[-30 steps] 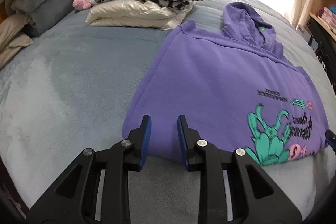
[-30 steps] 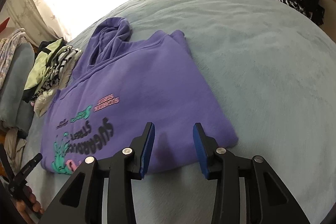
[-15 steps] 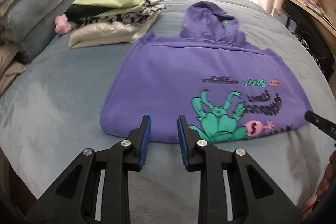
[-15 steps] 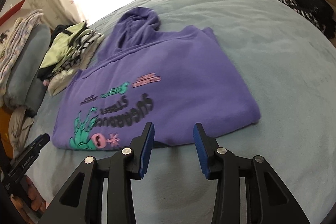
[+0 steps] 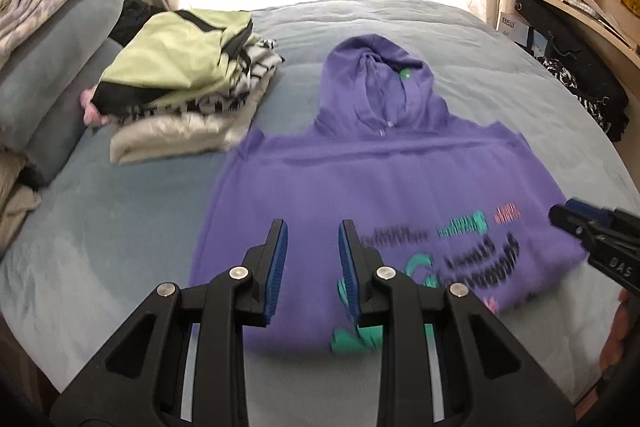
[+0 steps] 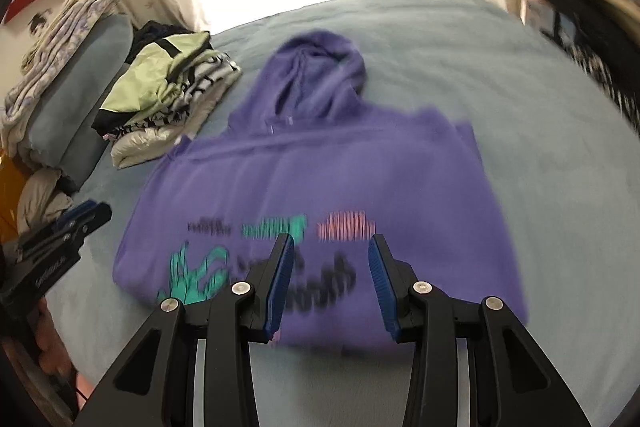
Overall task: Fold large clothes
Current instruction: 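Reach both tools to the hood and close them on it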
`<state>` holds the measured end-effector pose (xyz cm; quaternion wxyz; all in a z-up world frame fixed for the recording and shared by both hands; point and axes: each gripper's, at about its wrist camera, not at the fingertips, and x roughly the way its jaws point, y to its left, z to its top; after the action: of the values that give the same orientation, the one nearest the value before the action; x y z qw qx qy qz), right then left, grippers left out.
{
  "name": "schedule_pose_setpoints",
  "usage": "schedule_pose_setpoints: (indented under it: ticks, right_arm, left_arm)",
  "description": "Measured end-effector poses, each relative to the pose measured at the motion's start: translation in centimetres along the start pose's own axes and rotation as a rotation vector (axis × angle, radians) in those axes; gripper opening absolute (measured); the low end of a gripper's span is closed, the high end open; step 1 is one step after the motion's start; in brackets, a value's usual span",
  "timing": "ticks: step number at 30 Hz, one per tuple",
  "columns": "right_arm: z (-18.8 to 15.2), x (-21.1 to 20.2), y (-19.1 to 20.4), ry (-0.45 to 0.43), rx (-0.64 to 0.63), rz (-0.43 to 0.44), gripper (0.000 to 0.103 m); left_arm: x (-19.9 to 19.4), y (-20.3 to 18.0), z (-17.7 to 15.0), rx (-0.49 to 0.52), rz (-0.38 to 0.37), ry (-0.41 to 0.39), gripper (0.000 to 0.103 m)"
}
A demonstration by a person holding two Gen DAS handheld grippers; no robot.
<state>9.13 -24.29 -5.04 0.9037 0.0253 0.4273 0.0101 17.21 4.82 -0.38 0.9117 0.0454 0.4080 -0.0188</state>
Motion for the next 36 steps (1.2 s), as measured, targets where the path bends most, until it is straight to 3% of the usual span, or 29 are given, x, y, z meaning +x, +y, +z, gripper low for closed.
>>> schedule_pose_setpoints:
  ticks: [2,4,7,11,18,26,36]
  right_arm:
    - [2.7,0.0,0.1,-0.022,-0.038,-0.009,0.039]
    - [5.4,0.1,0.0,-0.03,-0.049,-0.008,0.039]
    - [9.6,0.8,-0.6,-0.036,-0.037,-0.003,0.04]
    - [15.9,3.1,-1.9,-0.041,-0.02,-0.008,0.045]
    - [26.4,11.9,-5.3,0.037,0.073,0.054,0.047]
    - [31.8,25.4,-8.2,0.174,0.184,0.088,0.049]
    - [34.2,34.2,-10.1,0.217,0.186,0.036,0.049]
  left_arm:
    - [0.7,0.5,2.1,0.008,-0.011,-0.002,0.027]
    - [1.7,1.1,4.6,0.018,-0.012,-0.008,0.037]
    - [3.5,2.0,8.6,0.033,0.022,-0.032,0.042]
    - [7.0,3.2,13.7,0.032,0.03,-0.037,0.043]
    - [17.1,3.4,20.5,-0.004,-0.081,0.064,0.044]
    - [28.0,1.2,21.2,-0.02,-0.097,0.203,0.044]
    - [36.7,0.9,20.8,0.013,-0.097,0.308,0.044]
